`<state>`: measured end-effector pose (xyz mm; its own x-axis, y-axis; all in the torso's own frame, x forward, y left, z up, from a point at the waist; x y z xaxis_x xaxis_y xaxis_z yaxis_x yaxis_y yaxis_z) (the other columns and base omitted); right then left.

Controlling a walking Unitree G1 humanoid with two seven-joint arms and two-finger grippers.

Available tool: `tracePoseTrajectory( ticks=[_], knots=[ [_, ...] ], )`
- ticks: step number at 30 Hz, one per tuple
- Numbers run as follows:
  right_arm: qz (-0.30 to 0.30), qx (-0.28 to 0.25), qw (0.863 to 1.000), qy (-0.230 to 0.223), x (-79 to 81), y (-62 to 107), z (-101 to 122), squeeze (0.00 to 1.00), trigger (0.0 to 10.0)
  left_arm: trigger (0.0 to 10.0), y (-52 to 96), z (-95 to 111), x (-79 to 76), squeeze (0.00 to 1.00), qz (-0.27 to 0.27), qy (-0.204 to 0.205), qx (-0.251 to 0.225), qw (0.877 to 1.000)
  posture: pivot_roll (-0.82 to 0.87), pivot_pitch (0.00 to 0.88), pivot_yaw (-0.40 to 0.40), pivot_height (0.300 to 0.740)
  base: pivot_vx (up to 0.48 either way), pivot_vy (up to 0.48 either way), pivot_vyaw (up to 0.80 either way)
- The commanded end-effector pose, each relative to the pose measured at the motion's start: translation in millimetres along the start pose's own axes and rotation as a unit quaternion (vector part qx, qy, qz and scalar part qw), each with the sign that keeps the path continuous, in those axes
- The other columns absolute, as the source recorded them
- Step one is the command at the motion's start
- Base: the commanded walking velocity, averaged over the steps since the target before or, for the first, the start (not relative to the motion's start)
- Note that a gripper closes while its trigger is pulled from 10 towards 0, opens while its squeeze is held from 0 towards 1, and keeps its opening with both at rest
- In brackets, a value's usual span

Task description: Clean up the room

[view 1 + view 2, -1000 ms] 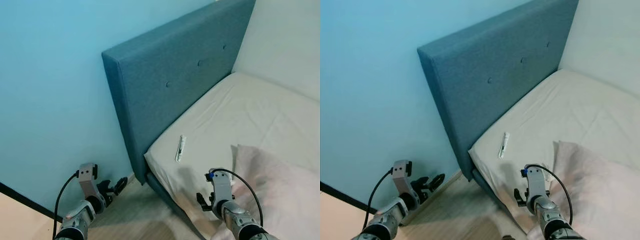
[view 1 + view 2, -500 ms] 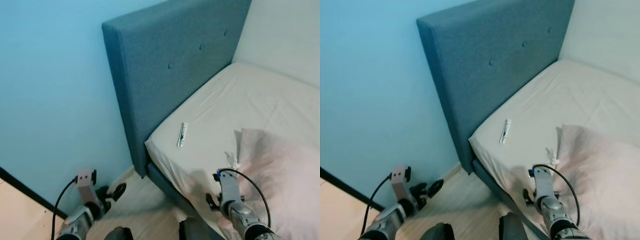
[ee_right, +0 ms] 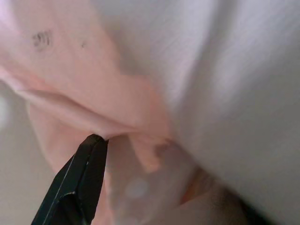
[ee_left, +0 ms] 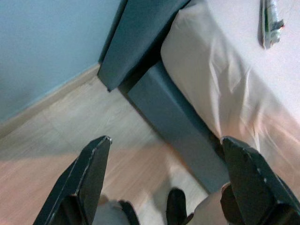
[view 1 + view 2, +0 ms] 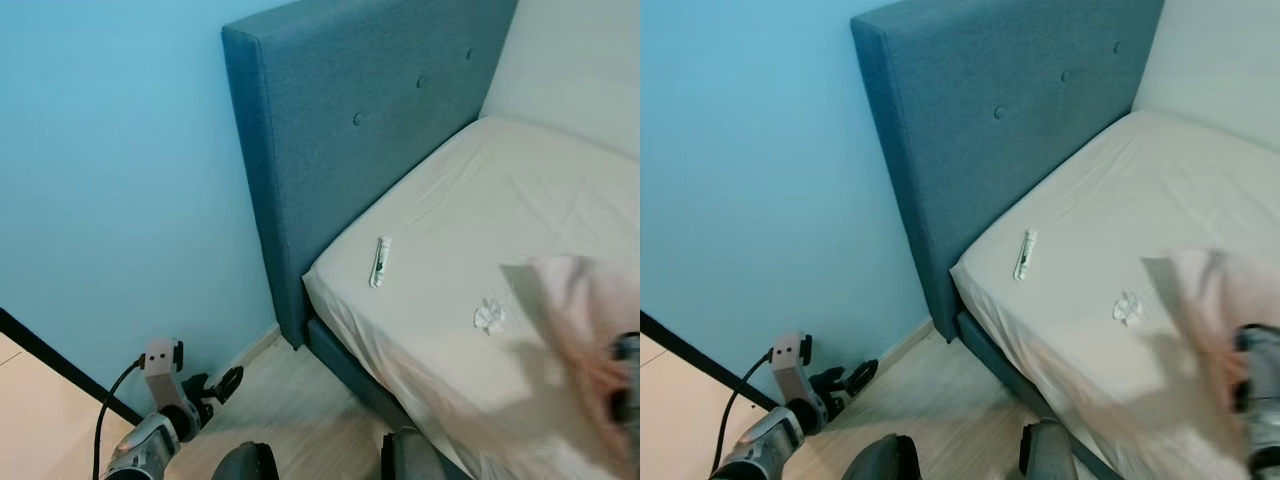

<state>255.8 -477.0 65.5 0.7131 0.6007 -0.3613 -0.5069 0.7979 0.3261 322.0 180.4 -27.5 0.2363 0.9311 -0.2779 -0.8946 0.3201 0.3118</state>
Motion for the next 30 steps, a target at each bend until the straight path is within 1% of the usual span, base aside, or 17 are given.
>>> tracePoseTrajectory(
  ticks=[1,2,4,9,10,12,13,14,15,17,18,20,21,23,26,29,30],
  knots=[
    [-0.042,-0.014,0.999,-0.004,-32.0,-2.8,7,0.00,10.0,10.0,5.1,-7,3.3,0.00,0.004,0.000,0.010,1.000,-0.09,0.164,0.052,0.630,0.000,0.000,0.00],
    [-0.042,-0.014,0.999,-0.004,-32.0,-2.8,7,0.00,10.0,10.0,5.1,-7,3.3,0.00,0.004,0.000,0.010,1.000,-0.09,0.164,0.052,0.630,0.000,0.000,0.00],
    [-0.065,-0.025,0.998,-0.011,-51.5,-4.2,16,0.00,10.0,10.0,3.7,-7,1.1,0.00,0.002,0.000,0.010,1.000,-0.09,0.164,0.052,0.630,0.000,0.000,0.00],
    [-0.084,-0.030,0.996,-0.017,-64.0,-4.2,20,0.00,10.0,10.0,1.7,-6,-1.7,0.00,-0.002,0.000,0.009,1.000,-0.09,0.160,0.053,0.630,0.000,0.000,0.00],
    [-0.097,-0.033,0.994,-0.025,-72.0,-3.9,22,0.00,10.0,10.0,0.6,-5,-2.6,0.00,-0.004,-0.001,0.007,1.000,-0.08,0.162,0.055,0.630,0.000,0.000,0.00],
    [-0.097,-0.033,0.994,-0.025,-72.0,-3.9,22,0.00,10.0,10.0,0.6,-5,-2.6,0.00,-0.004,-0.001,0.007,1.000,-0.08,0.162,0.055,0.630,0.000,0.000,0.00],
    [-0.115,-0.040,0.992,-0.029,-81.4,-3.2,24,0.00,10.0,10.0,0.1,-4,-3.0,0.00,-0.005,-0.002,0.006,1.000,-0.08,0.163,0.055,0.630,0.000,0.000,0.00],
    [-0.153,-0.053,0.986,-0.043,-103.9,-0.6,30,0.00,10.0,10.0,1.1,-4,-1.9,0.00,-0.006,-0.003,0.006,1.000,-0.08,0.163,0.056,0.630,0.000,0.000,0.00],
    [-0.153,-0.053,0.986,-0.043,-103.9,-0.6,30,0.00,10.0,10.0,1.1,-4,-1.9,0.00,-0.006,-0.003,0.006,1.000,-0.08,0.163,0.056,0.630,0.000,0.000,0.00],
    [-0.188,-0.073,0.979,-0.040,-125.4,2.9,40,0.00,10.0,10.0,3.4,-6,0.4,0.00,-0.004,-0.004,0.009,1.000,-0.08,0.167,0.059,0.630,0.000,0.000,0.00],
    [-0.188,-0.073,0.979,-0.040,-125.4,2.9,40,0.00,10.0,10.0,3.4,-6,0.4,0.00,-0.004,-0.004,0.009,1.000,-0.08,0.167,0.059,0.630,0.000,0.000,0.00],
    [-0.218,-0.090,0.971,-0.034,-143.4,7.1,50,0.00,10.0,10.0,4.7,-7,1.3,0.00,-0.003,-0.003,0.011,1.000,-0.08,0.170,0.062,0.630,0.000,0.000,0.00],
    [-0.218,-0.090,0.971,-0.034,-143.4,7.1,50,0.00,10.0,10.0,4.7,-7,1.3,0.00,-0.003,-0.003,0.011,1.000,-0.08,0.170,0.062,0.630,0.000,0.000,0.00],
    [-0.254,-0.103,0.961,-0.032,-164.5,12.8,57,0.00,10.0,10.0,4.2,-7,0.3,0.00,-0.004,-0.003,0.010,1.000,-0.08,0.169,0.063,0.630,0.000,0.000,0.00],
    [-0.273,-0.104,0.956,-0.030,-175.8,16.0,58,0.00,10.0,10.0,3.0,-7,-1.1,0.00,-0.006,-0.003,0.009,1.000,-0.08,0.169,0.065,0.630,0.000,0.000,0.00],
    [-0.271,-0.092,0.958,-0.028,-174.8,15.4,51,0.00,10.0,10.0,1.0,-5,-3.1,0.00,-0.008,-0.004,0.007,1.000,-0.09,0.169,0.069,0.630,0.000,0.000,0.00],
    [-0.257,-0.085,0.962,-0.034,-165.9,12.9,45,0.00,10.0,10.0,0.2,-4,-4.0,0.00,-0.010,-0.004,0.007,1.000,-0.09,0.170,0.071,0.630,0.000,0.000,0.00]
  ],
)
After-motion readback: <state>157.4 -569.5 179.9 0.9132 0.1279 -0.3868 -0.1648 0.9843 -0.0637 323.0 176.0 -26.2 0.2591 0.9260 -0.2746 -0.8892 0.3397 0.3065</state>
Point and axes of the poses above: a point about 5 cm out from each wrist's last joint towards the gripper, its own y axis pointing back from the gripper into the wrist, its own z axis along the axis of the wrist's last joint, x = y × z, the point moved 6 cm from there along -y, pointing out of the wrist towards the gripper, and after that the axes turned 11 degrees about -y, right-handed, at the moved point
